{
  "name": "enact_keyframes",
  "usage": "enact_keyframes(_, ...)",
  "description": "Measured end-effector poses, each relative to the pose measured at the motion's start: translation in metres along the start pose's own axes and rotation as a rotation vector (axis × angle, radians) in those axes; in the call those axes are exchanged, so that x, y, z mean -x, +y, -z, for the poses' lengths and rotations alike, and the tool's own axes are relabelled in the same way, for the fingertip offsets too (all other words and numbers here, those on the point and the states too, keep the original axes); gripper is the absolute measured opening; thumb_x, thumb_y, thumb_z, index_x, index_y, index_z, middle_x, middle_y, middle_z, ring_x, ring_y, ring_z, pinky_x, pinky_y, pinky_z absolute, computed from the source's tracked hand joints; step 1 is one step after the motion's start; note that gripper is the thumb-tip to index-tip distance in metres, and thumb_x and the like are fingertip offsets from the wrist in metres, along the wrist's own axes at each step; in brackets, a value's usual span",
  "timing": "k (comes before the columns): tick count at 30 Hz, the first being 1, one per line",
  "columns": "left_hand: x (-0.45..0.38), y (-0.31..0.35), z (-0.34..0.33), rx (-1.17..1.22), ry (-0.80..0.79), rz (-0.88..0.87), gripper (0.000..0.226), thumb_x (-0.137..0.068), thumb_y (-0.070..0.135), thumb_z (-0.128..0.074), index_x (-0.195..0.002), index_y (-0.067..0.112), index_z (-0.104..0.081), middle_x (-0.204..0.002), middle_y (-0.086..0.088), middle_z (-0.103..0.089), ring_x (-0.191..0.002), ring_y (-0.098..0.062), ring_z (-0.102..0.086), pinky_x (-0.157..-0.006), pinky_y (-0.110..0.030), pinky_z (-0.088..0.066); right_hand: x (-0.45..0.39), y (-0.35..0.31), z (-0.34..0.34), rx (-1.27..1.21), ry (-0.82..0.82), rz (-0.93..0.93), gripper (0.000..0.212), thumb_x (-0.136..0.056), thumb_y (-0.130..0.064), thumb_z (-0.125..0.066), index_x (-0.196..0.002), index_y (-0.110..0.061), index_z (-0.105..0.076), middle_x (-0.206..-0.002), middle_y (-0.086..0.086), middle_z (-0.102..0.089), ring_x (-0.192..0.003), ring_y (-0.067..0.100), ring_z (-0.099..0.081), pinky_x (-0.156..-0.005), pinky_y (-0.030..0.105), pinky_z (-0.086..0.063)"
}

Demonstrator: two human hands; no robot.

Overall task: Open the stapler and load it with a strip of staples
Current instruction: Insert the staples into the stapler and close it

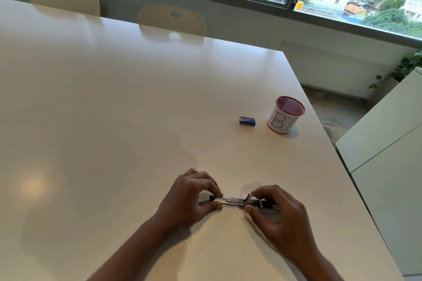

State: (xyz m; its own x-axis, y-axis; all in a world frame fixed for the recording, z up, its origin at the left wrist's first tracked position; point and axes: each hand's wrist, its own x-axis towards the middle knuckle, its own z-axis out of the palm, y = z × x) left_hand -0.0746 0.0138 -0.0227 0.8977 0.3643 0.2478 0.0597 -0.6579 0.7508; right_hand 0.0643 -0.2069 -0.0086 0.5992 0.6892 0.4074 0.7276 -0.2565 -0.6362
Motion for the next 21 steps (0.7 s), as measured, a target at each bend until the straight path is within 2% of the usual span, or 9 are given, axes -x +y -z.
enact_keyframes(3, 0.000, -0.001, 0.000, 0.007, 0.001, 0.005, 0.023, -0.072, 0.039, -0.091, -0.092, 0.033, -0.080, -0.099, 0.023, -0.073, -0.102, -0.005, -0.061, -0.094, -0.044, -0.051, 0.003, 0.004, -0.003, 0.004, 0.018, 0.004, 0.024, -0.078, -0.026, -0.086, -0.097, -0.030, -0.073, -0.094, -0.020, -0.072, -0.085, 0.005, -0.072, -0.071, 0.033, -0.060)
enact_keyframes(12, 0.000, -0.001, 0.001, -0.002, -0.009, -0.001, 0.023, -0.073, 0.040, -0.092, -0.092, 0.034, -0.080, -0.098, 0.023, -0.073, -0.102, -0.005, -0.061, -0.092, -0.043, -0.051, -0.001, -0.004, -0.015, 0.040, -0.065, 0.097, 0.022, -0.084, -0.035, -0.081, -0.104, -0.029, -0.074, -0.104, -0.023, -0.070, -0.096, 0.005, -0.068, -0.078, 0.033, -0.057)
enact_keyframes(21, -0.001, 0.000, 0.002, -0.017, -0.013, -0.008, 0.020, -0.075, 0.037, -0.092, -0.090, 0.033, -0.080, -0.098, 0.021, -0.074, -0.102, -0.003, -0.060, -0.093, -0.039, -0.051, -0.002, -0.005, -0.021, 0.185, -0.159, 0.163, 0.017, -0.091, -0.046, -0.075, -0.105, -0.037, -0.078, -0.107, -0.023, -0.067, -0.100, 0.003, -0.063, -0.073, 0.033, -0.057)
